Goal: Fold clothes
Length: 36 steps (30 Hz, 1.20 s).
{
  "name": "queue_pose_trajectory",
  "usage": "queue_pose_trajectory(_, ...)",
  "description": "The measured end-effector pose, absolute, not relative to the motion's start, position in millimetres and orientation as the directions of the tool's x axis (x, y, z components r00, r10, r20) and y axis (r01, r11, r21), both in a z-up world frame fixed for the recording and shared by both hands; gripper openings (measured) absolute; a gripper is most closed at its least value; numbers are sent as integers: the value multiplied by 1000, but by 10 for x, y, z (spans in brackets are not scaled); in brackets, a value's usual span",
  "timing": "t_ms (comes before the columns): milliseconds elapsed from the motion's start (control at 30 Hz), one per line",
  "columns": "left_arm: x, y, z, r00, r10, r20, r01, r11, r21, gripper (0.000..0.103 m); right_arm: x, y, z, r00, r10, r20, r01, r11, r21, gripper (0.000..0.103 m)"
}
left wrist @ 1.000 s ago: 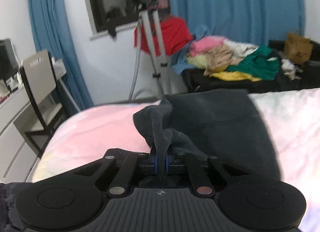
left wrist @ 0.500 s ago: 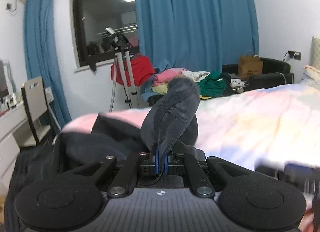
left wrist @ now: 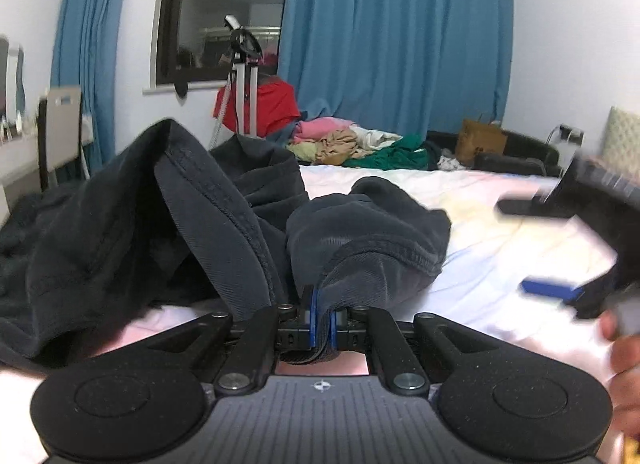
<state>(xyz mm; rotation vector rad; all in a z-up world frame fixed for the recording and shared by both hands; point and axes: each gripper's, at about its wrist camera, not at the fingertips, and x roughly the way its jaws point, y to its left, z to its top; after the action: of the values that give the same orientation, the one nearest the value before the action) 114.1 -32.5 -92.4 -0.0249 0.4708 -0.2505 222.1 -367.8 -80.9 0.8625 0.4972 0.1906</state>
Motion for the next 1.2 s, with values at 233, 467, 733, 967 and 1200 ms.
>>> queue_pose_trajectory(233, 1299, -95, -942, 837, -285, -467, 229, 958, -174, 7, 2841, -3656, -1163, 842, 379, -383, 111, 574, 811, 99)
queue_pose_trajectory(467, 1460, 10, -1037, 837, -281, -470, 217, 958, -187, 7, 3671, -3737, -1392, 867, 266, -421, 218, 557, 801, 79)
queue_pose_trajectory(733, 1665, -94, -1171, 843, -270, -466, 225, 963, -152, 9, 4233, -3783, -1271, 859, 108, -501, 288, 707, 646, 9)
queue_pose_trajectory(967, 1682, -186, -1190, 830, -295, -473, 259, 955, -142, 17, 3732, -4249, -873, 906, -26, -422, 301, 740, 602, 8)
queue_pose_trajectory(1200, 1361, -523, -1095, 800, -409, -440, 424, 903, -68, 51, 2827, -4985, -543, 897, -203, -393, 410, 714, 568, 8)
